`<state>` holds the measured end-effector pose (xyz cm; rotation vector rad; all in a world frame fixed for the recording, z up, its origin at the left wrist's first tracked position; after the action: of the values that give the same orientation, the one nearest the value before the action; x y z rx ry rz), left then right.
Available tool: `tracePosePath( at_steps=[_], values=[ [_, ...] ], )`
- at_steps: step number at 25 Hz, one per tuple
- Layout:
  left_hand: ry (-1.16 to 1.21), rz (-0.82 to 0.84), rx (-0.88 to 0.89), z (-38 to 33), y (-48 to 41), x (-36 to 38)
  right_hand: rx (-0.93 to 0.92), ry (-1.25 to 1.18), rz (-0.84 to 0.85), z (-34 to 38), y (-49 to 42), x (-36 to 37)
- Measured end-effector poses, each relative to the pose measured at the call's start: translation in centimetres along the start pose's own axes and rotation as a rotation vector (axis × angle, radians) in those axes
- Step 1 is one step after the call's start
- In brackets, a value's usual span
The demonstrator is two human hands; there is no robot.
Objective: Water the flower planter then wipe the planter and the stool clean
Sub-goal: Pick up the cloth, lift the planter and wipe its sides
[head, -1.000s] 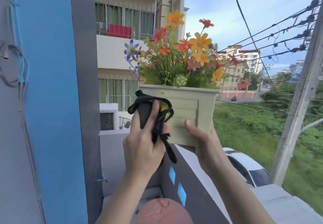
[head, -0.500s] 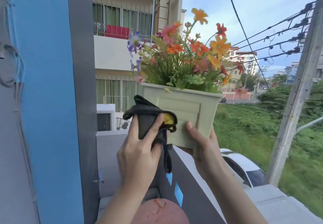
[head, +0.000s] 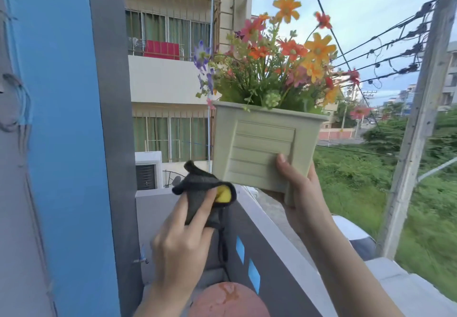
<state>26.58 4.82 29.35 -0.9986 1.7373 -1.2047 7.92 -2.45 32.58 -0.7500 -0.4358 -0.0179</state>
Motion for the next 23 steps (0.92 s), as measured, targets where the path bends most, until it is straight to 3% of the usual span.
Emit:
tracePosePath(
  at_steps=[4,10,13,17,20,23],
  values=[
    [-0.103,-0.031,0.012,-2.8,-4.6,-0.3,0.001,0.024,0.012,-0.5,0.6,0.7],
    [-0.188,0.092,0.276,-2.0,2.2,2.3,0.03,0.0,-0.014,0.1,0.7,-0.2],
    [-0.141,0.01,0.263,-2.8,0.5,1.3,0.04,0.013,-0.015,-0.1,0.7,-0.2],
    [-0.13,-0.093,0.371,-4.8,-0.5,1.1,0.057,0.023,0.017,0.1,1.0,0.5],
    [-0.128,-0.097,0.355,-2.3,-0.7,0.0,0.059,-0.031,-0.005,0.7,0.9,-0.1],
    [0.051,-0.104,0.216,-0.7,-1.7,-1.5,0.073,-0.019,0.005,0.5,0.7,-0.6]
  ],
)
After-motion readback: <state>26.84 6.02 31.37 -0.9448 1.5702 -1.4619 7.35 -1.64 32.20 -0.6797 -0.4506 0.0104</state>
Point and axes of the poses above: each hand's wrist, its own y-axis away from the middle knuckle, its own x-axis out of the palm, z = x × y, the point moved 8 cm from there along -y, towards the middle knuckle, and after that the axes turned 12 degrees about -x, right-handed, at the moved point
